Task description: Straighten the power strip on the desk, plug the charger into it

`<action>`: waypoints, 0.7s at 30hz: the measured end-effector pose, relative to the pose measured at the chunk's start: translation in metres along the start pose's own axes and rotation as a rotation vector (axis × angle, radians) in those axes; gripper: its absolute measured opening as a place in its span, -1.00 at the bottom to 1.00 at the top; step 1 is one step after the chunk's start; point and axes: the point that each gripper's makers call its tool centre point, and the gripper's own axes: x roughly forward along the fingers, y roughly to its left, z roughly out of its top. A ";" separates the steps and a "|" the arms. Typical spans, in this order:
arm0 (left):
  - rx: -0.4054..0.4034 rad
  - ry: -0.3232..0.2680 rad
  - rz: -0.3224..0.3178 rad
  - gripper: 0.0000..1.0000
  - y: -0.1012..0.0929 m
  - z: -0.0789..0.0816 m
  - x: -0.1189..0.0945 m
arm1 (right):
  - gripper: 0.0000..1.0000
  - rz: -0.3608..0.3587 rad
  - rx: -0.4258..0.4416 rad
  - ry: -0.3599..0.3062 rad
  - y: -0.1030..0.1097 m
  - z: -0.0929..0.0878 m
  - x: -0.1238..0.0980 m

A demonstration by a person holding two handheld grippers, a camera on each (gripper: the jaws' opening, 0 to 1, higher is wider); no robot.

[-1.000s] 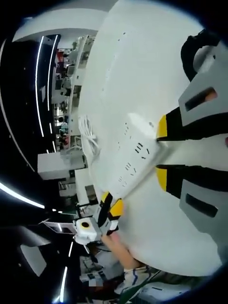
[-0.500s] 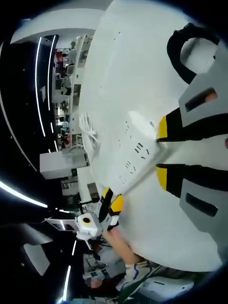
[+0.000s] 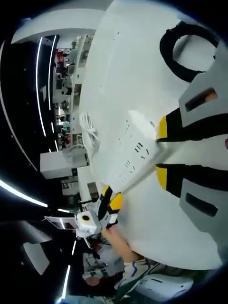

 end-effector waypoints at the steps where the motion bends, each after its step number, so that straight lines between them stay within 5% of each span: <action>1: 0.002 0.001 0.000 -0.46 0.000 0.000 0.000 | -0.65 0.000 -0.001 0.000 0.001 0.000 0.000; 21: 0.002 -0.006 -0.031 -0.47 -0.015 -0.003 -0.006 | -0.66 -0.001 0.008 -0.009 0.016 -0.007 -0.015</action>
